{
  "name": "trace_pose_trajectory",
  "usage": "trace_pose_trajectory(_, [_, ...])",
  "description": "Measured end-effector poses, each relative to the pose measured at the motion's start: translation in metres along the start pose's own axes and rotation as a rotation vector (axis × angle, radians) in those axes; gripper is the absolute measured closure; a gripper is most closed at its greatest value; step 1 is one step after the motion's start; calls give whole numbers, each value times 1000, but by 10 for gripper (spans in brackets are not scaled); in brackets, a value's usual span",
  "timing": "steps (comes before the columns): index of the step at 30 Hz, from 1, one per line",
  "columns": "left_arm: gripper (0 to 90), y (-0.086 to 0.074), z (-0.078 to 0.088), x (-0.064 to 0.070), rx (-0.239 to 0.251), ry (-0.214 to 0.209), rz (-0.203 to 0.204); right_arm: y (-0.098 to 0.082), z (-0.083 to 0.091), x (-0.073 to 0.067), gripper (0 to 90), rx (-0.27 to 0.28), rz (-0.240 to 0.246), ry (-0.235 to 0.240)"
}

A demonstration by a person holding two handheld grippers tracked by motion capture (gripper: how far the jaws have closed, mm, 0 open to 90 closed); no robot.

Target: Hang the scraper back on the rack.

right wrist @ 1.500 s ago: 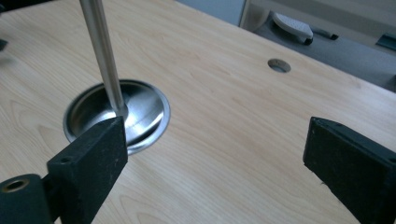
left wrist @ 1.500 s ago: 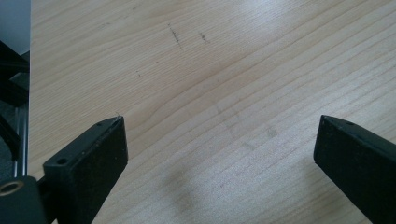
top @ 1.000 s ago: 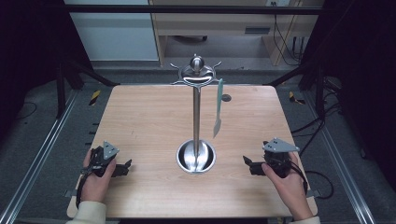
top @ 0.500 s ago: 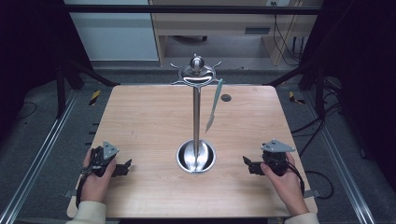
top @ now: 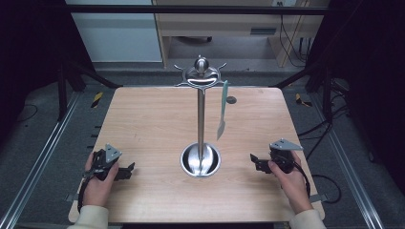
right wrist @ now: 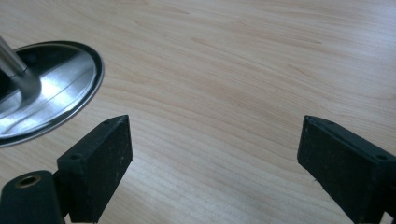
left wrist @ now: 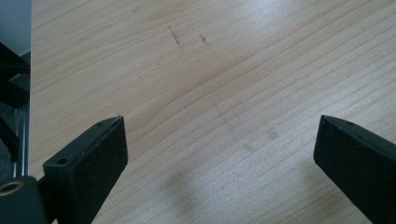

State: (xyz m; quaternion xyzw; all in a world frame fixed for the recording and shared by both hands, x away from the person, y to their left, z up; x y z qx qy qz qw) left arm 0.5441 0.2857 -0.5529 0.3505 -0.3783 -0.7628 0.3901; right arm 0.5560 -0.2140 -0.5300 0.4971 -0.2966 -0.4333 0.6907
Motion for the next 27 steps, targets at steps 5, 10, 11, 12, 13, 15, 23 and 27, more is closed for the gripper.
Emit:
trace_pose_trajectory(5, [28,0,0,0,0,1,-1,2,-4,7,118,24,-24,-17])
trace_pose_trajectory(10, [28,0,-1,1,0,-1,-2,4,-8,11,120,55,-36,-28])
trace_pose_trajectory(11, [28,0,-1,1,0,-2,-1,4,-9,11,120,59,-37,-29])
trace_pose_trajectory(12, [28,0,-1,1,0,-2,-2,4,-10,11,120,63,-36,-30])
trace_pose_trajectory(13, [28,0,-1,1,-1,-3,-3,5,-11,12,121,70,-35,-33])
trace_pose_trajectory(15, [28,0,-2,1,-1,-3,-3,7,-13,13,126,95,-34,-42])
trace_pose_trajectory(23, [28,1,-3,2,1,-6,-3,11,-17,19,126,144,-36,-76])
trace_pose_trajectory(27, [28,1,-3,3,1,-8,-5,7,-14,15,118,132,-19,-71])
Point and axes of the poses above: each handheld gripper's, and its own axes: z roughly backward along the jaws, y roughly out of its top, x roughly to its right, the point moved 10 cm from there along -z, roughly forward along the jaws, and after that the axes turned 14 degrees about x, right-handed, at the moved point
